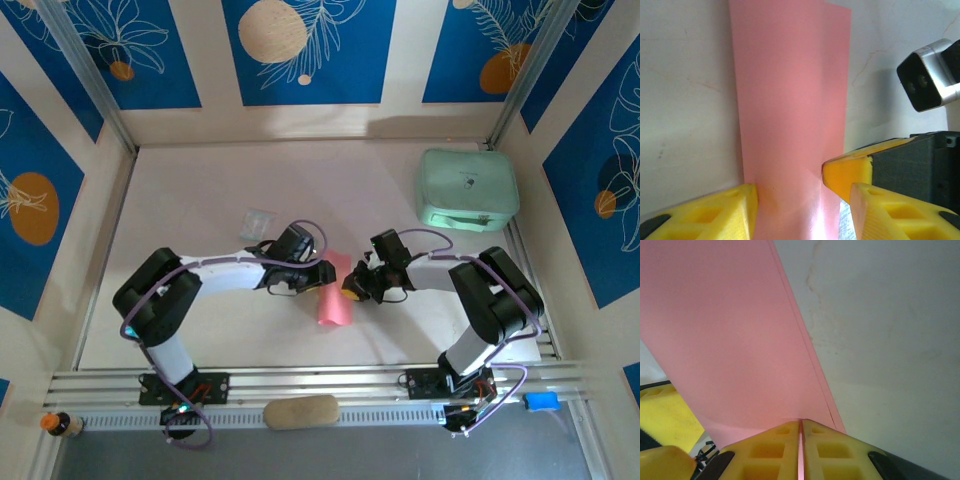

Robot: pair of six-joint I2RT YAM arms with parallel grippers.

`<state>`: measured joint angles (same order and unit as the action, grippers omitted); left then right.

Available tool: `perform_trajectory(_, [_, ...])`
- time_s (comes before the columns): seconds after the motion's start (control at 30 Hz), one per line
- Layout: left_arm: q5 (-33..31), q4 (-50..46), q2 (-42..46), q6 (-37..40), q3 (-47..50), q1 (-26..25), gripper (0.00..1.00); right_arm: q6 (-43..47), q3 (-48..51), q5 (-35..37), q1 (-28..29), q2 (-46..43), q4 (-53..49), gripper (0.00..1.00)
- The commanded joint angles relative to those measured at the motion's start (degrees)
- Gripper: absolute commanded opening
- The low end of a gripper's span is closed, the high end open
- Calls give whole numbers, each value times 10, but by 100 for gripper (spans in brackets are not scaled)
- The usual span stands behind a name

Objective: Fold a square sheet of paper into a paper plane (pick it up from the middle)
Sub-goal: Hold the square sheet of paper at the center of the table.

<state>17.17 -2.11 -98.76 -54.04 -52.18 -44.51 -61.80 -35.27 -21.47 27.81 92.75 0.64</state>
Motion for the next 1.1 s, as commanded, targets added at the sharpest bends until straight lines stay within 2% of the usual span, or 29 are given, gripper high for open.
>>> perform_trajectory(0.0, [6, -10, -17, 7, -4, 5, 53, 0, 7, -13, 14, 10, -13, 11])
perform_trajectory(0.2, [9, -16, -31, 8, -5, 4, 52, 8, 6, -17, 10, 9, -13, 11])
perform_trajectory(0.27, [3, -15, -28, 8, -3, 5, 55, 9, 6, -17, 8, 8, -14, 11])
perform_trajectory(0.6, [-53, -74, 26, 29, -16, 8, 62, 14, 12, -18, 0, 0, -13, 11])
perform_trajectory(0.87, [34, -19, -32, 13, -20, 7, 58, 15, 15, -22, 0, -1, -8, 11])
perform_trajectory(1.07, [26, -52, -45, 21, -31, 7, 53, 15, 15, -22, 0, -1, -7, 11])
